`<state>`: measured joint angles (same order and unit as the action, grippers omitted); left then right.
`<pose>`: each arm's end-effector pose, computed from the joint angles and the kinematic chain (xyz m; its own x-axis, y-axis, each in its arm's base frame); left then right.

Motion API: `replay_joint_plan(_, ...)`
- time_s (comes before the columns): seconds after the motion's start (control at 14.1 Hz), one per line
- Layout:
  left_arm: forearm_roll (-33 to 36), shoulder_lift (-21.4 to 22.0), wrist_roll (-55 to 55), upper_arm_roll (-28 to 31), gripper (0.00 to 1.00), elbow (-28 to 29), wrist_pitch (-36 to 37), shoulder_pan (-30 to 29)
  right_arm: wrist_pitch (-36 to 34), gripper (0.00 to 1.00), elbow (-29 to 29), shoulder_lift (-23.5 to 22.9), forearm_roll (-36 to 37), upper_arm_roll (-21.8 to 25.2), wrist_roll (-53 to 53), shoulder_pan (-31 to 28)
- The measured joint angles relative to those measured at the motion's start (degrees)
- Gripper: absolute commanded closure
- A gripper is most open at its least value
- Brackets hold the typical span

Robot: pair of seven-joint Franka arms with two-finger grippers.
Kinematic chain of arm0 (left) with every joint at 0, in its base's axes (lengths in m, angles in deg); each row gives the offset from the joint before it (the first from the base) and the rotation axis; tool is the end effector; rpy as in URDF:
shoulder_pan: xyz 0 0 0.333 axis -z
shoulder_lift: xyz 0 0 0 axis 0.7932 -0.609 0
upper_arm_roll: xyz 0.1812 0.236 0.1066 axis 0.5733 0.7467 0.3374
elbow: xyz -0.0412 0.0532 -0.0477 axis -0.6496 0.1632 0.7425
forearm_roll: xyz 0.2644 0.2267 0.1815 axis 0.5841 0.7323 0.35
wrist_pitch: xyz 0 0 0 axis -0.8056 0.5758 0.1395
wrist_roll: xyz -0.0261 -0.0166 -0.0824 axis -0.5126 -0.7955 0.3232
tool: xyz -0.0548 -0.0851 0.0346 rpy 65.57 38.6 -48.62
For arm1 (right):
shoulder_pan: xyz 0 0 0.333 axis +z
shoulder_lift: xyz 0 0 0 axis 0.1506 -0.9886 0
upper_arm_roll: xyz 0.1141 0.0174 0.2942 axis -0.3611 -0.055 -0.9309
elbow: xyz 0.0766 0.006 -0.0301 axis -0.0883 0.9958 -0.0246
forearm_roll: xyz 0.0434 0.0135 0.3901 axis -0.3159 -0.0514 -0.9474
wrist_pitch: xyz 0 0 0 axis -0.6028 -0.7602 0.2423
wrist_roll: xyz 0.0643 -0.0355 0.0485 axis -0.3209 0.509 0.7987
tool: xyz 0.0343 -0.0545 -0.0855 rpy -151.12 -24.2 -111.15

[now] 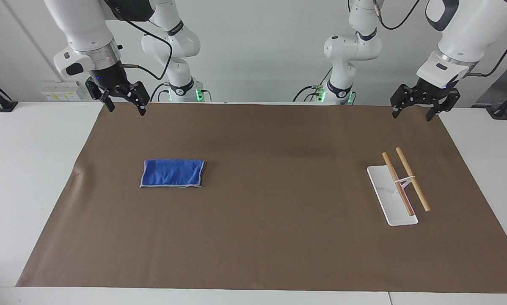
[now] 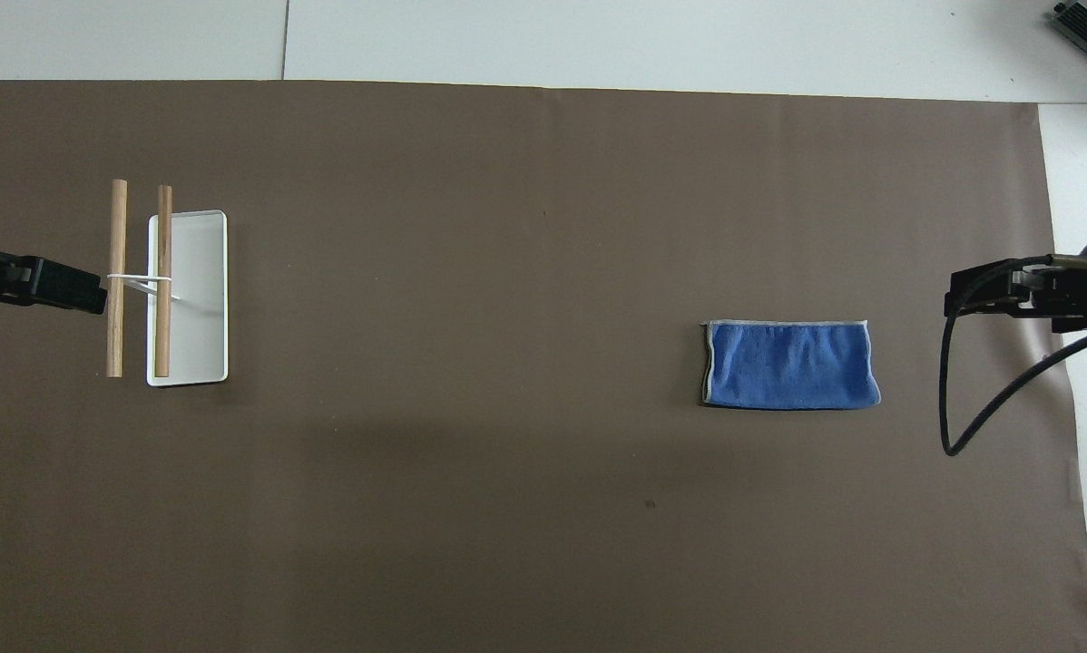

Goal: Right arm passes towel to left arm to hang
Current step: 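Move the right gripper down to the blue towel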

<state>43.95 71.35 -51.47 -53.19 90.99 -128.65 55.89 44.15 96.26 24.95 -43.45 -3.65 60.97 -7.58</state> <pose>0.5453 -0.0431 0.6354 0.9839 -0.1785 0.0039 -0.1785 -0.9839 -0.0021 0.5371 0.0056 0.6311 0.9876 -0.1552 0.0250 -0.1557 -0.9876 0.0191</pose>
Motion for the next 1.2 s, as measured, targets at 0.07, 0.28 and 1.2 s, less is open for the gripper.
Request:
replay_joint_plan(0.07, 0.0, 0.0, 0.0, 0.0, 0.00, 0.1, 0.0, 0.0, 0.0, 0.00, 0.0, 0.0, 0.1, -0.1, 0.0, 0.0)
replay_joint_plan(0.28, 0.0, 0.3, 0.0, -0.1, 0.00, 0.8, -0.2, 0.0, 0.0, 0.00, 0.0, 0.0, 0.1, -0.1, 0.0, 0.0)
replay_joint_plan(1.2, 0.0, 0.7, 0.0, 0.1, 0.00, 1.3, -0.2, 0.0, 0.0, 0.00, 0.3, 0.0, 0.1, -0.1, 0.0, 0.0)
